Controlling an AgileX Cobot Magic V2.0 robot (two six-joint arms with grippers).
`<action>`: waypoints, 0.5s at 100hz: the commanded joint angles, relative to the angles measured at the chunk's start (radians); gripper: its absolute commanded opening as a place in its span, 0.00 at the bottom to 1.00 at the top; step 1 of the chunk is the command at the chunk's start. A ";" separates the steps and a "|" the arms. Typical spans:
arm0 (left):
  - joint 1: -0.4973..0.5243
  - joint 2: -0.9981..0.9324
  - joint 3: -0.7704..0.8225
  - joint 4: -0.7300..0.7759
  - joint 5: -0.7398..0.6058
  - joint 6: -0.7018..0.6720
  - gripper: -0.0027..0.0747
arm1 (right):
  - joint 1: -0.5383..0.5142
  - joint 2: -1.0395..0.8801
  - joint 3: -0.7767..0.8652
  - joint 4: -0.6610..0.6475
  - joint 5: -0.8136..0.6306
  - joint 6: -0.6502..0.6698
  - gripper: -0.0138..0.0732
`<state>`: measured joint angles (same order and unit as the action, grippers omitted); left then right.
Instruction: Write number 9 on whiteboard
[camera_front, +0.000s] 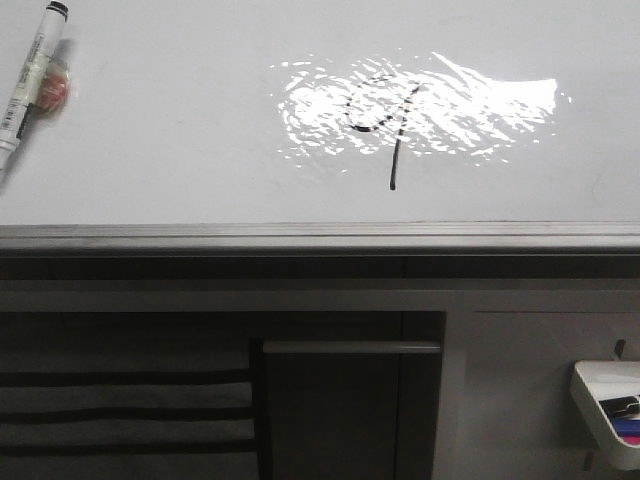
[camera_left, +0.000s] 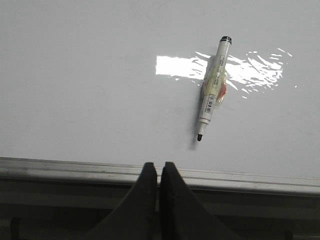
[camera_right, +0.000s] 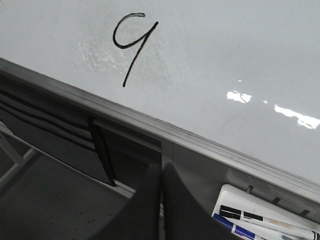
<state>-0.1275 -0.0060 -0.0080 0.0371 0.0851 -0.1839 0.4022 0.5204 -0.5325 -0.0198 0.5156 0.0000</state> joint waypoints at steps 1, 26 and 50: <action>0.002 -0.027 0.030 0.001 -0.102 -0.008 0.01 | -0.007 -0.001 -0.026 -0.004 -0.067 0.000 0.08; 0.004 -0.027 0.032 -0.056 -0.125 0.150 0.01 | -0.007 -0.001 -0.026 -0.004 -0.067 0.000 0.08; 0.004 -0.027 0.032 -0.133 -0.130 0.175 0.01 | -0.007 -0.001 -0.026 -0.004 -0.067 0.000 0.08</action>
<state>-0.1275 -0.0060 -0.0080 -0.0752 0.0395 -0.0176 0.4022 0.5204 -0.5325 -0.0194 0.5156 0.0000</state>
